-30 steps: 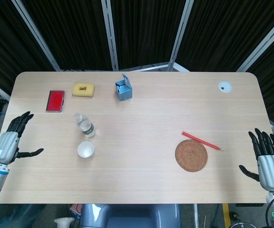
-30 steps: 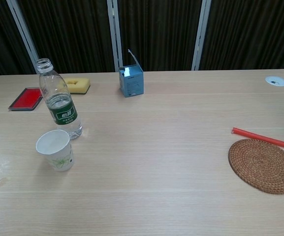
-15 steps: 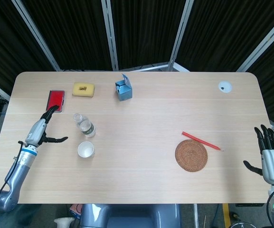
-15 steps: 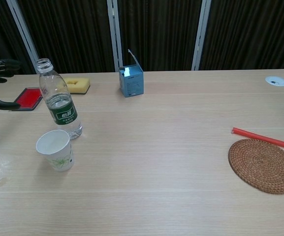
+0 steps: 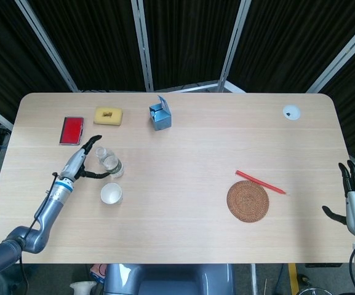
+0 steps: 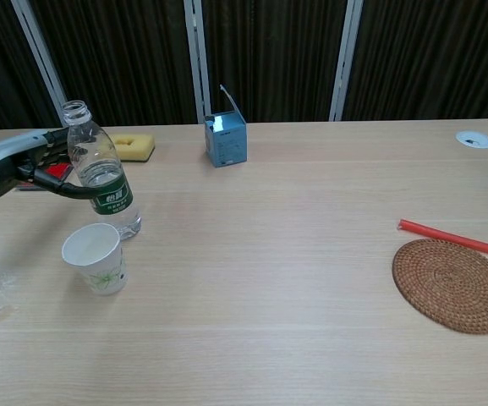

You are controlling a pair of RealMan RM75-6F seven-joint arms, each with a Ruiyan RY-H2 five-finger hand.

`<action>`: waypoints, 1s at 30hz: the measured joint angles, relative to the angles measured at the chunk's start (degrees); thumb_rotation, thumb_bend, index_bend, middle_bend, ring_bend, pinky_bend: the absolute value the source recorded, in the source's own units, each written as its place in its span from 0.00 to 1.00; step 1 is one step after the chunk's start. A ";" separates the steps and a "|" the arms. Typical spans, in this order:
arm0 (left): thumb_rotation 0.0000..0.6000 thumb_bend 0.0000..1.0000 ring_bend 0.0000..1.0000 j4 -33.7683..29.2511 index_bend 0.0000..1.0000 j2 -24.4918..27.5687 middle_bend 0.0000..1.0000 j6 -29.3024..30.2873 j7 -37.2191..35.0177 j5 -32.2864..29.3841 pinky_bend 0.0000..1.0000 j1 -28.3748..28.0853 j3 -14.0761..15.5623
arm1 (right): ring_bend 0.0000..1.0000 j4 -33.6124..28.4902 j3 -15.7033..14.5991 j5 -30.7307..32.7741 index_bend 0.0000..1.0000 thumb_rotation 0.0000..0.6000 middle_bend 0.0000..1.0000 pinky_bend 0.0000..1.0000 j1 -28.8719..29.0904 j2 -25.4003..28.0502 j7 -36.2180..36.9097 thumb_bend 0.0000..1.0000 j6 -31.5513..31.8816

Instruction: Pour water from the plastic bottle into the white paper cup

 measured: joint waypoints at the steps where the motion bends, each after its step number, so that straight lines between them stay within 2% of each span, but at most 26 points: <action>1: 1.00 0.00 0.00 0.74 0.00 -0.66 0.00 -0.11 -0.63 0.18 0.00 -0.42 -0.01 | 0.00 0.12 0.09 0.21 0.00 1.00 0.00 0.00 -0.01 0.00 0.04 0.00 -0.02; 11: 1.00 0.00 0.00 6.53 0.00 -6.06 0.00 -2.01 -7.28 1.11 0.00 -3.88 0.13 | 0.00 1.02 0.58 1.61 0.00 1.00 0.00 0.00 0.08 0.01 0.54 0.00 -0.65; 15: 1.00 0.02 0.00 8.46 0.10 -7.93 0.03 -2.57 -9.75 0.71 0.05 -4.61 -0.04 | 0.00 1.29 0.77 2.15 0.00 1.00 0.00 0.00 0.18 0.08 0.92 0.00 -1.07; 17: 1.00 0.09 0.03 9.21 0.20 -8.53 0.10 -2.81 -10.85 0.62 0.09 -4.87 -0.05 | 0.00 1.44 0.80 2.32 0.00 1.00 0.00 0.00 0.27 0.07 1.01 0.00 -1.32; 19: 1.00 0.25 0.09 10.22 0.30 -9.25 0.20 -3.12 -12.64 0.56 0.15 -5.19 0.03 | 0.00 1.57 0.80 2.49 0.00 1.00 0.00 0.00 0.35 0.06 1.10 0.00 -1.59; 22: 1.00 0.43 0.18 11.65 0.42 -10.33 0.31 -3.35 -14.89 0.37 0.23 -5.51 0.04 | 0.00 1.74 0.81 2.66 0.00 1.00 0.00 0.00 0.46 0.02 1.15 0.00 -1.77; 25: 1.00 0.52 0.25 13.30 0.52 -11.37 0.39 -3.66 -16.79 0.18 0.29 -5.85 0.11 | 0.00 1.84 0.83 2.85 0.00 1.00 0.00 0.00 0.51 -0.02 1.20 0.00 -1.92; 30: 1.00 0.55 0.27 14.28 0.56 -12.14 0.43 -3.66 -18.56 0.03 0.32 -6.27 0.22 | 0.00 1.88 0.76 2.94 0.00 1.00 0.00 0.00 0.56 -0.04 1.19 0.00 -2.04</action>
